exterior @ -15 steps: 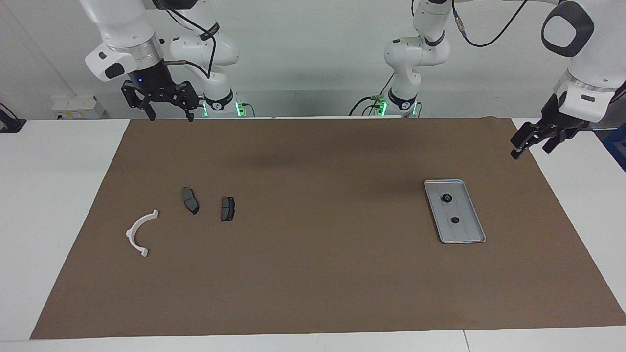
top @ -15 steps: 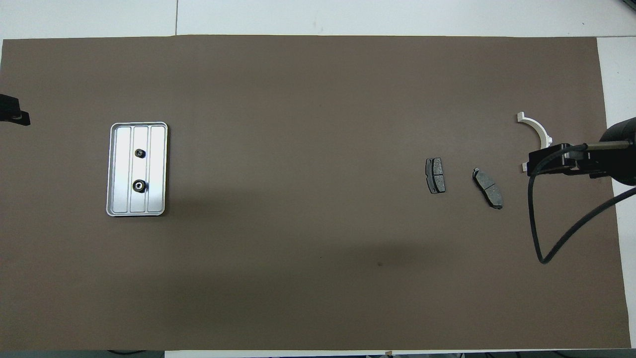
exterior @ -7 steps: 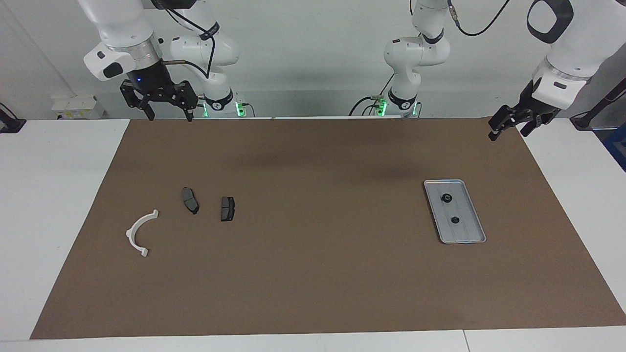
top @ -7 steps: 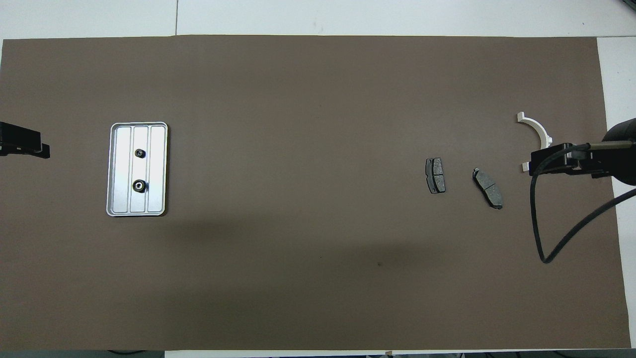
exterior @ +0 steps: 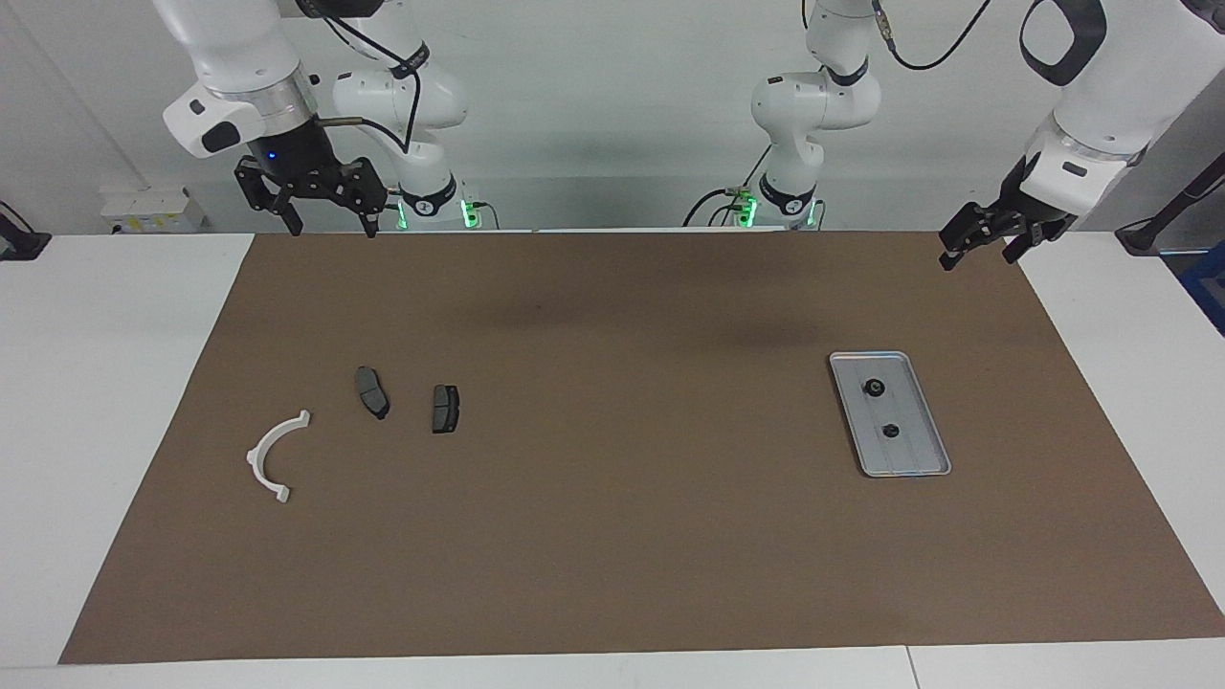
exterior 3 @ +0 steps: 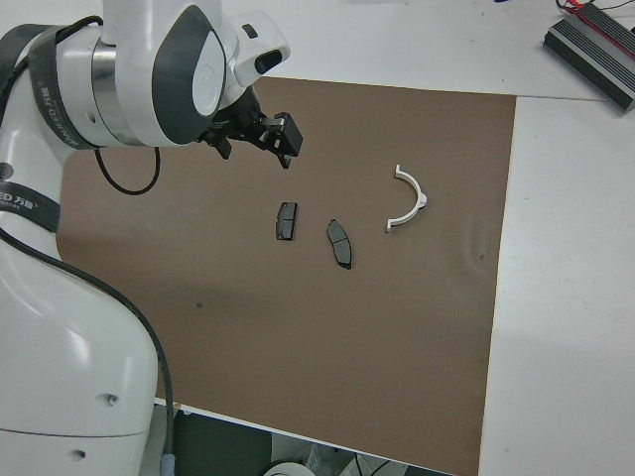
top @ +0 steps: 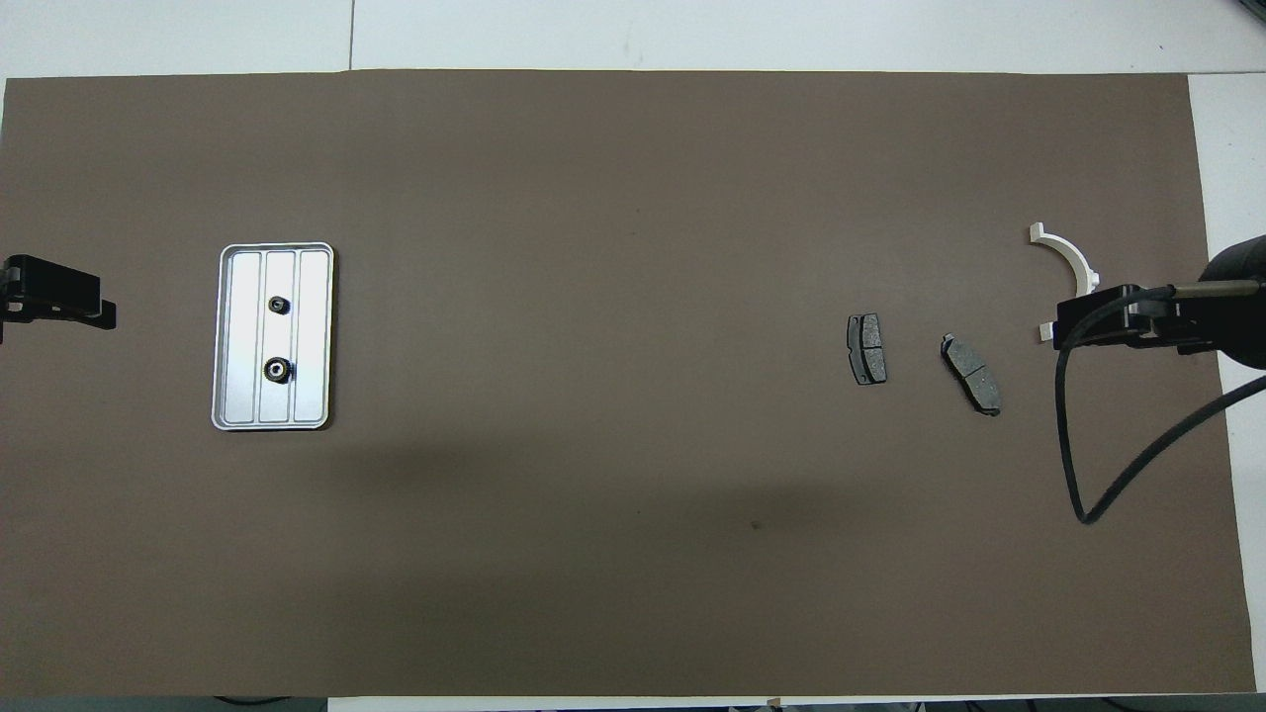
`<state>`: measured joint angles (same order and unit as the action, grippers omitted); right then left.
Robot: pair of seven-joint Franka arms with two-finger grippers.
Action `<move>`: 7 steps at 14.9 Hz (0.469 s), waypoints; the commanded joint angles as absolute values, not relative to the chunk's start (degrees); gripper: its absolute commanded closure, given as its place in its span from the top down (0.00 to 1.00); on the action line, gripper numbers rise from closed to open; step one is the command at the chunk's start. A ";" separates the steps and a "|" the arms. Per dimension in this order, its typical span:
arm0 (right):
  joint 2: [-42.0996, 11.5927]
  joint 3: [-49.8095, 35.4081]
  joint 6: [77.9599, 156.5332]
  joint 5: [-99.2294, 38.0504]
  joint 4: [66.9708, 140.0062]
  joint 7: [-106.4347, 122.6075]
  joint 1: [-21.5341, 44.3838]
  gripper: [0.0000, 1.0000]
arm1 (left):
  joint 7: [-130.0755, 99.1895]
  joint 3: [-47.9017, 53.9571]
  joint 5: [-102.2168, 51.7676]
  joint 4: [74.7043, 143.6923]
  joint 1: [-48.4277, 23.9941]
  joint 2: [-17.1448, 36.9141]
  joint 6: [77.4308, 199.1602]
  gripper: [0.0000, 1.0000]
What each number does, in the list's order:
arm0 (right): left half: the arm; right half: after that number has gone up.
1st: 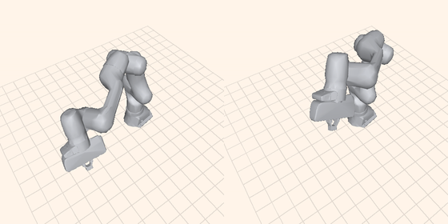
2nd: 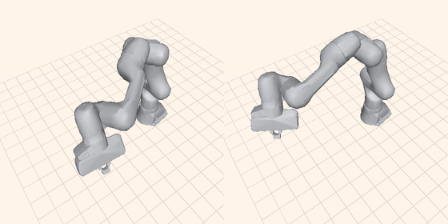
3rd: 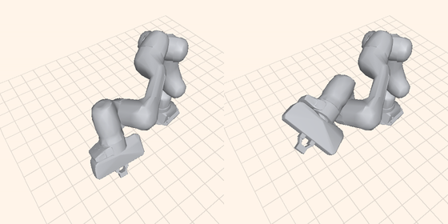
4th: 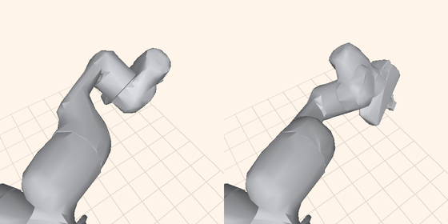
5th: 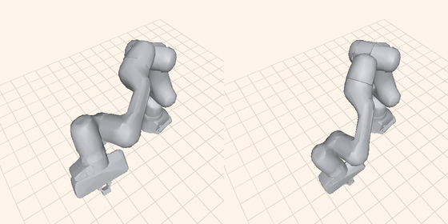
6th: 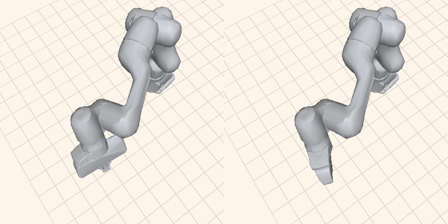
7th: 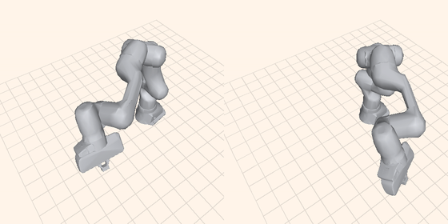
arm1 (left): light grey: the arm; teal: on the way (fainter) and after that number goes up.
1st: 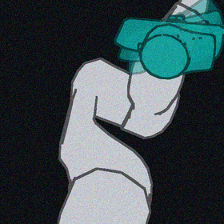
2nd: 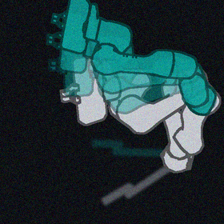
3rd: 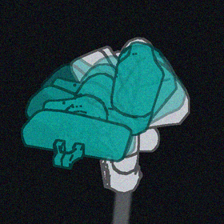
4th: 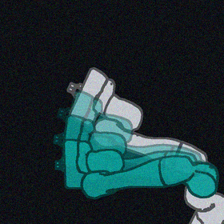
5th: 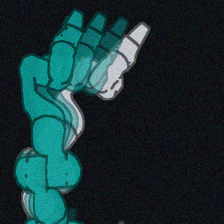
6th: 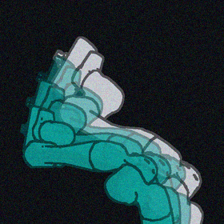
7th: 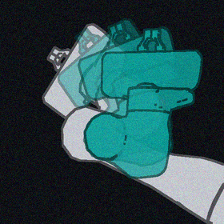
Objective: Pick bearing gear from pile to tray
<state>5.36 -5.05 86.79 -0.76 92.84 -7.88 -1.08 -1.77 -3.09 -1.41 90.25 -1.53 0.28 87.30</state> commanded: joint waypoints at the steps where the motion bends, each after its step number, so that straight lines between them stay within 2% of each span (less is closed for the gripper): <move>1: 6.06 -5.01 87.89 -1.05 93.51 -8.26 -1.32 1.00 | -1.58 -3.60 -1.32 90.62 -2.20 -0.70 86.22 1.00; 7: 6.06 -5.01 87.98 -1.05 93.51 -8.26 -1.32 1.00 | -0.54 -2.91 -1.23 90.70 -2.20 -0.70 86.22 1.00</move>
<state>5.36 -5.05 86.79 -0.76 92.84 -7.88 -1.08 -1.55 -3.01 -1.41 90.25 -1.54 0.27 87.12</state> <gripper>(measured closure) 0.000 0.000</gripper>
